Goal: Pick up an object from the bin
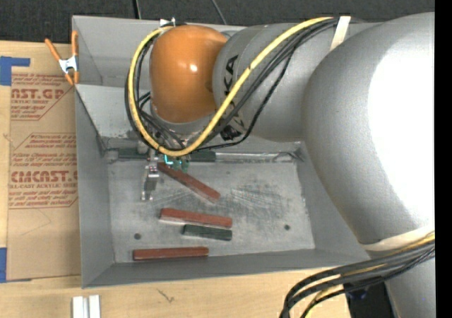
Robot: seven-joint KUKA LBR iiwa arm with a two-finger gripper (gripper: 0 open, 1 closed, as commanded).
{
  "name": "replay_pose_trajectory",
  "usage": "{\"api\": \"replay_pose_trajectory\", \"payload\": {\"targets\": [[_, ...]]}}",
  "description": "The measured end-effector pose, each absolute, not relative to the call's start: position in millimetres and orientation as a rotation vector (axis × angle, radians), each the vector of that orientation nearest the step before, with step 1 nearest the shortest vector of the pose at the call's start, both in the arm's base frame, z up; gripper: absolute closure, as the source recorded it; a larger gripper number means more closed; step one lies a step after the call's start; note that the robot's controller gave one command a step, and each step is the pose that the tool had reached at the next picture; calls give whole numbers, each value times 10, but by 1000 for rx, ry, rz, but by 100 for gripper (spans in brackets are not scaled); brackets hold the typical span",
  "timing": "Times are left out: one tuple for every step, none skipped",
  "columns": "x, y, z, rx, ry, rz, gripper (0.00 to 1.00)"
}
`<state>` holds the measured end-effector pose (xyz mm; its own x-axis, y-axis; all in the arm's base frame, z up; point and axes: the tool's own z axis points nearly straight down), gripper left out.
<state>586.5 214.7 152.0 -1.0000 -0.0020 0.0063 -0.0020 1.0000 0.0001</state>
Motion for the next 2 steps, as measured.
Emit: {"api": "replay_pose_trajectory", "payload": {"targets": [[5887,2141,1565,2,-3143,-2,0],[5717,1839,1232,219,-3145,-8,0]]}}
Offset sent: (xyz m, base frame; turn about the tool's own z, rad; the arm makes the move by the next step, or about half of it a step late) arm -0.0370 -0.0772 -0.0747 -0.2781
